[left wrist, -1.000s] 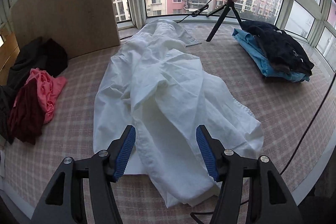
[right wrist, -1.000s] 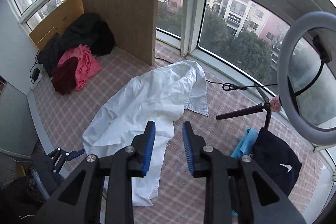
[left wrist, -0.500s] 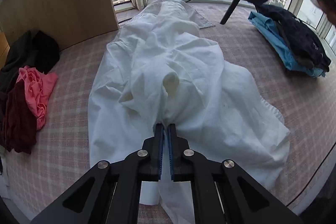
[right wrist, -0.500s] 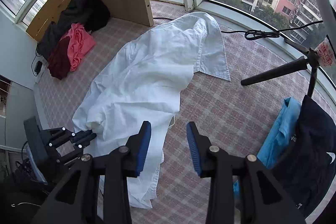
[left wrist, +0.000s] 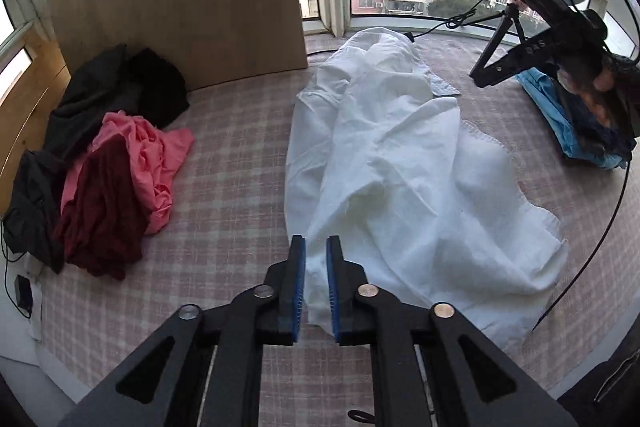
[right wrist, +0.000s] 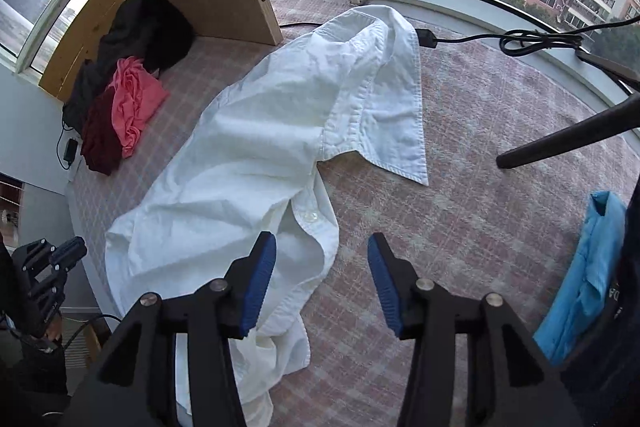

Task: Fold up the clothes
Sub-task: 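Lay the white shirt flat on the mat and open both grippers, then grasp the white shirt near its collar with the right gripper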

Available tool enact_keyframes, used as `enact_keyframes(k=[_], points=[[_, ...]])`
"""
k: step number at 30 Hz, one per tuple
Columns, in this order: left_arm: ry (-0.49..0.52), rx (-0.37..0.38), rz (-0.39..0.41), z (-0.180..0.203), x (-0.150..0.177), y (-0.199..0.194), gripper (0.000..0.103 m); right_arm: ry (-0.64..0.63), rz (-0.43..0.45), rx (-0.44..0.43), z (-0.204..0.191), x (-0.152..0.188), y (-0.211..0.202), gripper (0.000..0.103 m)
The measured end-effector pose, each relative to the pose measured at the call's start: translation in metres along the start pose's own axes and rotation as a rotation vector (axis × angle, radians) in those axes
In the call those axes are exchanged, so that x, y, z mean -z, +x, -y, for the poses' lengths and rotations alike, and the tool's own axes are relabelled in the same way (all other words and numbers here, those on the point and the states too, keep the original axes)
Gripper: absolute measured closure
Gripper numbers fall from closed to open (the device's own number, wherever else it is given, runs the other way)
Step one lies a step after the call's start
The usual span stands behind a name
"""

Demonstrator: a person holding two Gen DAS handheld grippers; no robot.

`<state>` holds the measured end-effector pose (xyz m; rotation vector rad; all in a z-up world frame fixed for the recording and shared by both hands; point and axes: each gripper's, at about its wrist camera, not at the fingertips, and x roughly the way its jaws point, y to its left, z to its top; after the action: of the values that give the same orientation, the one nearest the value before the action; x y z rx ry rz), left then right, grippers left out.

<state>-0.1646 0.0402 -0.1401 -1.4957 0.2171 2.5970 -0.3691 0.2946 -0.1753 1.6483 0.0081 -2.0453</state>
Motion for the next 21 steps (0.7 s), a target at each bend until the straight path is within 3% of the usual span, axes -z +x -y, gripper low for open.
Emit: enact_keyframes(k=[3,8,13,16,17,18,20,21], points=[[0.049,0.040,0.022,0.024,-0.019,0.001,0.069,0.026,0.025,0.010,0.002,-0.014,0.013,0.056],[0.115,0.020,0.048,0.042,-0.046,0.015,0.069,0.088,0.051,-0.054,0.010,-0.056,0.034,0.054],[0.079,-0.013,0.024,0.021,-0.051,0.029,0.068,0.084,-0.083,-0.118,0.003,-0.071,0.074,0.050],[0.056,-0.031,0.012,0.005,-0.052,0.038,0.067,0.097,-0.104,-0.225,0.001,-0.061,0.077,0.050],[0.048,-0.039,0.011,0.000,-0.053,0.042,0.067,0.092,-0.106,-0.268,-0.001,-0.058,0.075,0.054],[0.039,-0.047,0.010,-0.004,-0.054,0.045,0.067,0.082,-0.112,-0.306,-0.005,-0.055,0.073,0.074],[0.027,-0.062,0.014,-0.013,-0.055,0.050,0.067,0.057,-0.099,-0.316,-0.015,-0.054,0.061,0.101],[0.018,-0.067,0.018,-0.019,-0.056,0.052,0.067,0.040,-0.087,-0.310,-0.022,-0.054,0.053,0.101]])
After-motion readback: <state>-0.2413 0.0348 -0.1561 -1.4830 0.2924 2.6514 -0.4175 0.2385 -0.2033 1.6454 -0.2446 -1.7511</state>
